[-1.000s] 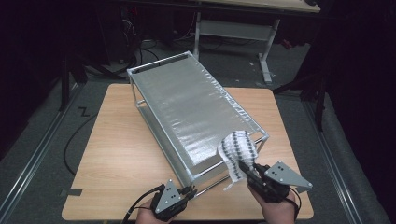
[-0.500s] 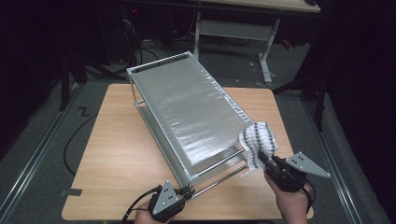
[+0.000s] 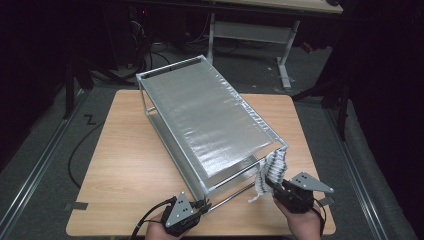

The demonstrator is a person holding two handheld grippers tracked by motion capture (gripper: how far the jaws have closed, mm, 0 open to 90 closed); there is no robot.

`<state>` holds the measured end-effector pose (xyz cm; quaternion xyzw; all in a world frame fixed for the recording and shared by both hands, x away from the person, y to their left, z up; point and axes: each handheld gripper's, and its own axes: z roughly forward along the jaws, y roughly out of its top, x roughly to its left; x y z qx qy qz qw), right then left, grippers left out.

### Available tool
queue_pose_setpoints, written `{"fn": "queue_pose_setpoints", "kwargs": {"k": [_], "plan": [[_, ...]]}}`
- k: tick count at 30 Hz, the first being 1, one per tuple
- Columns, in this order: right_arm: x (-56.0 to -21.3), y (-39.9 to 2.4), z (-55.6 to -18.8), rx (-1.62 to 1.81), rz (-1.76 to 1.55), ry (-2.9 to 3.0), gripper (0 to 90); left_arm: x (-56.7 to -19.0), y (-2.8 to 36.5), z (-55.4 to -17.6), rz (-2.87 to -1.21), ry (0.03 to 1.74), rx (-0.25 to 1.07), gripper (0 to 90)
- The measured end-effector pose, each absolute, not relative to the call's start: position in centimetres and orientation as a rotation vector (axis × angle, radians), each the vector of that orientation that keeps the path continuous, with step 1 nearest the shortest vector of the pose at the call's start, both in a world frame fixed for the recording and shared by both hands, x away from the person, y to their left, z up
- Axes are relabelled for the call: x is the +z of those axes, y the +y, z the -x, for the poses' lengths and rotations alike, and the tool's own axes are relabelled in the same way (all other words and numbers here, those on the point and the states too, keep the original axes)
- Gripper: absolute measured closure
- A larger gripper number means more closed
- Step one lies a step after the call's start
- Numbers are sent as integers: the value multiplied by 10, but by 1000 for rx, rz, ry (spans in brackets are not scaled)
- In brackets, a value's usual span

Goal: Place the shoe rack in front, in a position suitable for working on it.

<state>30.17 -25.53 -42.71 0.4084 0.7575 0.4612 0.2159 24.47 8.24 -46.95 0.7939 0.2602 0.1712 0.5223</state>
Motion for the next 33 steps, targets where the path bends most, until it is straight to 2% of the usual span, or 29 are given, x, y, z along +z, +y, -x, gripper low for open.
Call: {"fn": "queue_pose_setpoints", "kwargs": {"k": [4, 10, 21, 33], "plan": [[-439, -251, -305, 1249, -1159, 2161, 779, -470, 82, -244, -1887, 636, 402, 805], [-436, -255, -308, 1266, -1177, 2130, 778, -470, 82, -244, -1888, 636, 404, 804], [-406, -281, -305, 1335, -1198, 1929, 775, -471, 79, -244, -1888, 626, 421, 807], [-395, -259, -293, 1342, -1086, 1961, 775, -471, 80, -243, -1894, 620, 417, 808]]}}
